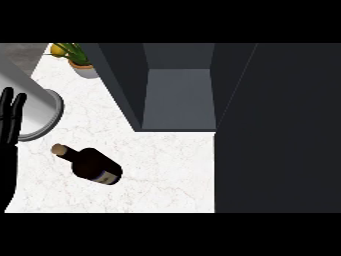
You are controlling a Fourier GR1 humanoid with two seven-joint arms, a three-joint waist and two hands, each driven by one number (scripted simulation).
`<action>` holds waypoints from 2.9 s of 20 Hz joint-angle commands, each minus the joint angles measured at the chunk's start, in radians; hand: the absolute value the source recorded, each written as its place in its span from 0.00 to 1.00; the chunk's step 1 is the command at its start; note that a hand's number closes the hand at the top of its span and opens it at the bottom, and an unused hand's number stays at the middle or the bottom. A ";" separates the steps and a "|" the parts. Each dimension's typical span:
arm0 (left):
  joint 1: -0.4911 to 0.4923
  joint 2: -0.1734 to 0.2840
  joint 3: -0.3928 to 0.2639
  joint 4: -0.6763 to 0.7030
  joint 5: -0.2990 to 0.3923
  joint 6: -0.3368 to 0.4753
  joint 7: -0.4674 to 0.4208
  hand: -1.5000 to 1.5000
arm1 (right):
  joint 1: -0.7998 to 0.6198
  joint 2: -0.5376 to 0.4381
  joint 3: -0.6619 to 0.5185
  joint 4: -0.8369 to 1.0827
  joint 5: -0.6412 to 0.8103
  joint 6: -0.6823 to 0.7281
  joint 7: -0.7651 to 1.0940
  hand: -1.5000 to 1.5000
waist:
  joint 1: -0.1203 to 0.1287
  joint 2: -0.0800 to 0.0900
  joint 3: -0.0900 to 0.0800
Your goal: Pick up the wine, place it into the cabinet and close the cabinet
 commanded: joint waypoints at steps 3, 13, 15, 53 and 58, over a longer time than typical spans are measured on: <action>0.027 0.058 -0.122 -0.038 0.138 -0.220 -0.034 0.00 | 0.061 -0.008 0.003 -0.063 -0.012 0.023 -0.022 0.00 | -0.022 0.010 -0.017; 0.307 0.211 -0.321 -0.270 0.631 -0.486 0.209 0.00 | 0.145 -0.047 0.121 -0.199 -0.101 0.121 0.143 0.00 | 0.001 0.009 -0.017; 0.330 0.247 -0.278 -0.310 0.707 -0.479 0.236 0.00 | 0.210 -0.047 0.142 -0.319 -0.106 0.112 0.190 0.00 | -0.009 0.010 -0.017; 0.205 0.423 0.174 -0.246 1.095 -0.348 0.368 0.00 | 0.041 -0.043 0.149 -0.425 -0.060 0.027 0.454 0.00 | -0.005 0.013 -0.016; 0.113 0.410 0.165 -0.146 1.046 -0.316 0.412 0.00 | 0.089 -0.036 0.161 -0.527 -0.077 0.040 0.510 0.00 | -0.013 0.013 -0.016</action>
